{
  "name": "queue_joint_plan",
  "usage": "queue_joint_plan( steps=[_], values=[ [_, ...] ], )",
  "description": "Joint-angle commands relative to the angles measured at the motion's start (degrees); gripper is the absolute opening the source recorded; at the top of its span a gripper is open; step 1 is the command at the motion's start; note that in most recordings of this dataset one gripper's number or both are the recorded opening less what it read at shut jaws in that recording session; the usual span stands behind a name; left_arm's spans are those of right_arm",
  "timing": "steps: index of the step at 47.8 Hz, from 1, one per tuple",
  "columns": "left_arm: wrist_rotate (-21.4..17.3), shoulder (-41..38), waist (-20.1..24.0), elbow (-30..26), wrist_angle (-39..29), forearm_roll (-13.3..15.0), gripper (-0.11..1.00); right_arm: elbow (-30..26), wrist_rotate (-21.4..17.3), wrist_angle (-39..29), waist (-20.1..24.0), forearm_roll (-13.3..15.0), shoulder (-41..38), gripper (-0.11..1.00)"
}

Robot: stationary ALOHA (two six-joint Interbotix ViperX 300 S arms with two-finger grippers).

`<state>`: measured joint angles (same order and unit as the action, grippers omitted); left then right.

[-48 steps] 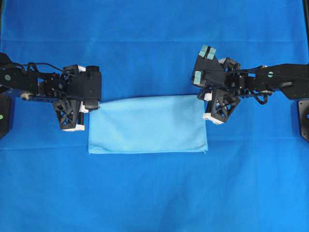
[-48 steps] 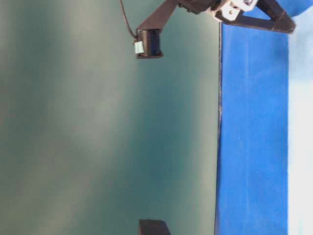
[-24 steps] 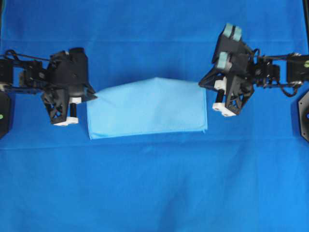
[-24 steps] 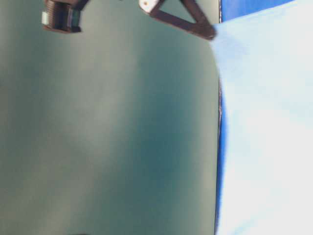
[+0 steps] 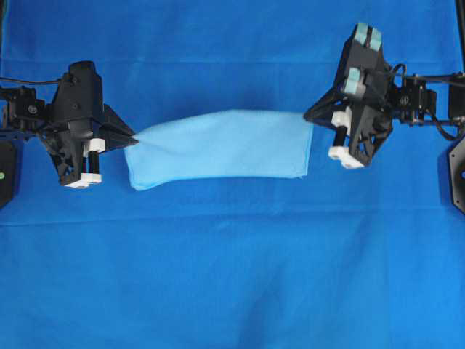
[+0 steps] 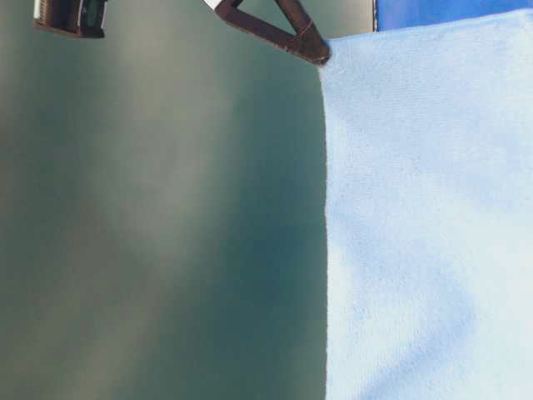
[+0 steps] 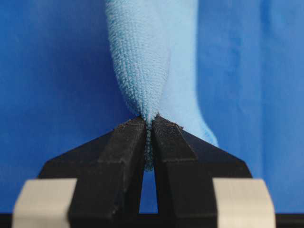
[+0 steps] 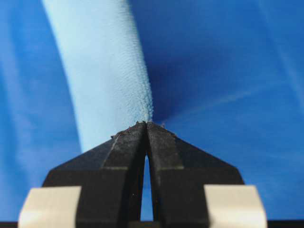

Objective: Fold the light blue towel.
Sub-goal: 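Grasp the folded strip's left and right ends with both grippers, then lift the strip and rotate it vertical, laying it down lengthwise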

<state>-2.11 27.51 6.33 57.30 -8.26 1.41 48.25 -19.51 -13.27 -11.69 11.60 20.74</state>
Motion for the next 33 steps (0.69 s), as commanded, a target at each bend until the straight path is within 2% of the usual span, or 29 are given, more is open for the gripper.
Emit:
queue_joint_plan(
  steps=[1,9,15,24,33],
  values=[
    [0.79,-0.88,-0.79,-1.58,2.46,0.09,0.02,-0.97,0.00,0.44,-2.64,1.05,0.44,0.01],
    [2.11,-5.63,-3.52,-5.01,6.24,0.09,0.02,-2.20,0.00,0.97,-7.82,3.87,-0.62,0.01],
    [1.85,-11.25,-6.42,-10.55,6.94,0.09,0.02,-3.78,0.09,1.32,-10.90,6.15,-2.29,0.01],
    [1.14,-19.78,-10.55,-20.39,6.77,0.00,0.02,-6.59,0.35,2.64,-13.01,8.61,-5.19,0.01],
    [1.14,-25.93,-12.66,-27.42,6.68,0.09,0.02,-10.11,0.44,3.43,-14.06,10.81,-8.44,0.01]
  ],
)
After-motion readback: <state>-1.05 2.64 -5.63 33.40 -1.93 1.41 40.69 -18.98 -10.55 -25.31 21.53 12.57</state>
